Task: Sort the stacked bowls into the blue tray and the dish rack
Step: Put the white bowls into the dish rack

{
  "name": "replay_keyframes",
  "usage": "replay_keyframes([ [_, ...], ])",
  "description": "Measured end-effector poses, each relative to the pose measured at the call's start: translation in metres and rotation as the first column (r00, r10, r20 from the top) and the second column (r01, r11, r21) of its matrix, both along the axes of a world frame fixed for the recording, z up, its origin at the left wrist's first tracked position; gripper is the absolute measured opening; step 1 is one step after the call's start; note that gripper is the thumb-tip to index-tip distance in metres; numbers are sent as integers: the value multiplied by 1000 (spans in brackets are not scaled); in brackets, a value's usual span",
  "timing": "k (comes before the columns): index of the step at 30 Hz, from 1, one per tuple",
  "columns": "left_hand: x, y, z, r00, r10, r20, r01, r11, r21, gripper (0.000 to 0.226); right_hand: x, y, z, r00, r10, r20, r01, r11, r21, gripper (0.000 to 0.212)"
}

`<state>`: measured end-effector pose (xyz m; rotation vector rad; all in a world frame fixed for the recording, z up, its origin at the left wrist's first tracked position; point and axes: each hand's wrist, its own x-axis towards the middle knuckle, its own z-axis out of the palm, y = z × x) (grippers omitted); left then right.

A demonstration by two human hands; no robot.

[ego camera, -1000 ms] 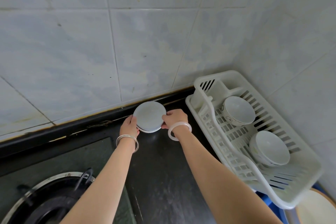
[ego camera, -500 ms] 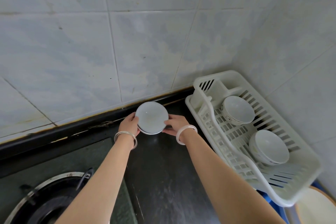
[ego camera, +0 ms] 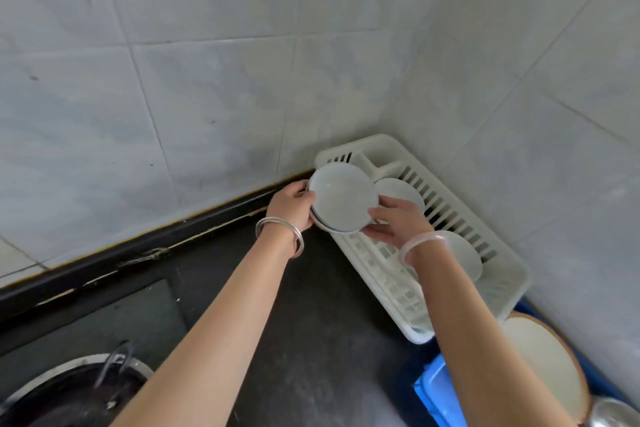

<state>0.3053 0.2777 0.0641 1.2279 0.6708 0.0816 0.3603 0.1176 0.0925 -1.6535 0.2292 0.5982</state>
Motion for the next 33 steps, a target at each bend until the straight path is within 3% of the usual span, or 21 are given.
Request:
replay_keyframes([
  [3, 23, -30, 6, 994, -107, 0, 107, 994, 7, 37, 6, -33, 9, 997, -79, 2, 79, 997, -3, 36],
  [7, 54, -65, 2, 961, -253, -113, 266, 957, 116, 37, 10, -70, 2, 978, -206, -29, 205, 979, -18, 37],
  [11, 79, -89, -10, 877, -421, -231, 473, 840, 267, 36, 12, -93, -16, 947, -307, -97, 306, 952, -26, 38],
  [19, 102, -106, -44, 776, -499, -386, 617, 726, 303, 29, 11, -105, -52, 910, -378, -168, 368, 926, -91, 32],
  [24, 110, -109, -56, 727, -515, -454, 685, 591, 426, 31, 9, -102, -69, 902, -392, -180, 374, 919, -125, 27],
  [28, 115, -110, -54, 645, -546, -535, 764, 473, 439, 31, 6, -102, -73, 907, -378, -188, 351, 922, -163, 27],
  [33, 121, -107, -51, 479, -533, -697, 867, 167, 469, 33, 8, -104, -76, 912, -363, -189, 323, 923, -209, 30],
])
